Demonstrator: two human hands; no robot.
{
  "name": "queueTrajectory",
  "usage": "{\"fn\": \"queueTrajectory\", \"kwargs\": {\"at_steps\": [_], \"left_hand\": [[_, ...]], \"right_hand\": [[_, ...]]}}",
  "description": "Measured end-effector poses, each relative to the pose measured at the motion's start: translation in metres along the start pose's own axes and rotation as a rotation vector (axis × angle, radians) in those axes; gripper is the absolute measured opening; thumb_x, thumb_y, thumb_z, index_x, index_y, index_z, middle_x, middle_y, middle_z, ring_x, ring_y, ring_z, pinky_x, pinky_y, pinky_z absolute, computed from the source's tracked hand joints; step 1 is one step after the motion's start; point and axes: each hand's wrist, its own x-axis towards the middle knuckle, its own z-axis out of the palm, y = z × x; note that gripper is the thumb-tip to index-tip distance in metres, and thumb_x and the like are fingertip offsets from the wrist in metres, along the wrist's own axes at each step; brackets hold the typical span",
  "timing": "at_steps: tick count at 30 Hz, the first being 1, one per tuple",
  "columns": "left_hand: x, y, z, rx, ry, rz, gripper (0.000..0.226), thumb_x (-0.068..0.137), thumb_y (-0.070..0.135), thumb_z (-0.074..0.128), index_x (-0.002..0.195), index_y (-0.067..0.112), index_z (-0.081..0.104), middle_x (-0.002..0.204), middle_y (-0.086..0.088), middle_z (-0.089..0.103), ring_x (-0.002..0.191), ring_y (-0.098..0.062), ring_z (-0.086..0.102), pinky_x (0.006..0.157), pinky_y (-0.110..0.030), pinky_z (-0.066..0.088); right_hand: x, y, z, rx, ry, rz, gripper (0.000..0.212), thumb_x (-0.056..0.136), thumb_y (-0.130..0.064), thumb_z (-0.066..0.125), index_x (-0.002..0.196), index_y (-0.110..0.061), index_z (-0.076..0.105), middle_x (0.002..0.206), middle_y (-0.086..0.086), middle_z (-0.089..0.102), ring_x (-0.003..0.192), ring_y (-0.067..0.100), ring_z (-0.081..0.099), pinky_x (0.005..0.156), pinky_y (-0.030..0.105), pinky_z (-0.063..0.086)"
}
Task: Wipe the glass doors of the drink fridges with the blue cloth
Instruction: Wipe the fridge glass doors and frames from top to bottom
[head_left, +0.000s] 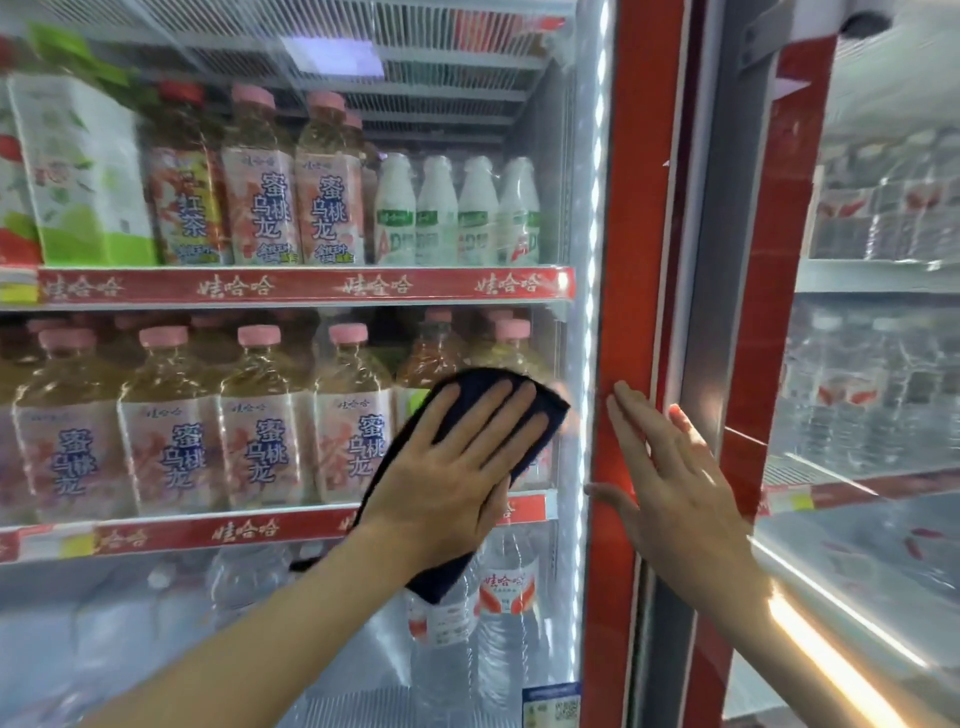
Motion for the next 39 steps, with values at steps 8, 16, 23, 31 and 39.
{"fn": "queueTrajectory", "kwargs": {"at_steps": [8, 16, 23, 31, 39], "left_hand": [[0.009, -0.021, -0.013, 0.036, -0.17, 0.429, 0.066, 0.106, 0.038, 0.034, 0.166, 0.02, 0.011, 0.174, -0.005, 0.008, 0.16, -0.024, 0.006, 0.13, -0.049, 0.001], [0.059, 0.004, -0.003, -0.036, 0.065, -0.049, 0.062, 0.104, 0.032, 0.034, 0.164, 0.017, 0.024, 0.171, -0.01, 0.019, 0.159, -0.028, 0.015, 0.128, -0.056, 0.006], [0.035, 0.046, 0.014, -0.06, 0.041, -0.083, 0.064, 0.105, 0.034, 0.034, 0.164, 0.016, 0.02, 0.172, -0.011, 0.015, 0.16, -0.027, 0.013, 0.128, -0.056, 0.006], [0.032, 0.023, 0.0, -0.003, -0.107, 0.327, 0.061, 0.107, 0.035, 0.031, 0.164, 0.018, 0.021, 0.172, -0.008, 0.016, 0.159, -0.026, 0.014, 0.129, -0.052, 0.006], [0.095, 0.037, 0.003, -0.038, 0.073, -0.122, 0.063, 0.105, 0.034, 0.035, 0.163, 0.013, 0.025, 0.171, -0.014, 0.017, 0.159, -0.03, 0.014, 0.128, -0.058, 0.007]], "right_hand": [[-0.003, 0.032, -0.024, -0.109, -0.048, 0.0, 0.094, 0.087, -0.049, 0.068, 0.155, 0.006, 0.033, 0.166, 0.024, 0.027, 0.154, 0.038, 0.028, 0.123, 0.056, 0.029], [-0.014, 0.045, -0.01, -0.166, -0.037, -0.034, 0.088, 0.096, -0.054, 0.057, 0.155, 0.007, 0.035, 0.165, 0.022, 0.029, 0.154, 0.036, 0.027, 0.125, 0.055, 0.026], [-0.015, 0.047, -0.007, -0.117, -0.031, -0.019, 0.085, 0.1, -0.058, 0.045, 0.156, 0.005, 0.033, 0.166, 0.018, 0.027, 0.155, 0.033, 0.027, 0.126, 0.053, 0.026], [-0.03, 0.047, -0.028, 0.098, 0.006, 0.087, 0.059, 0.101, -0.011, 0.052, 0.154, 0.007, 0.035, 0.169, 0.016, 0.023, 0.155, 0.03, 0.028, 0.113, 0.05, 0.047], [-0.034, 0.032, -0.009, 0.107, 0.024, 0.191, 0.08, 0.081, 0.011, 0.061, 0.156, 0.005, 0.032, 0.171, 0.017, 0.015, 0.16, 0.03, 0.013, 0.125, 0.053, 0.028]]}}
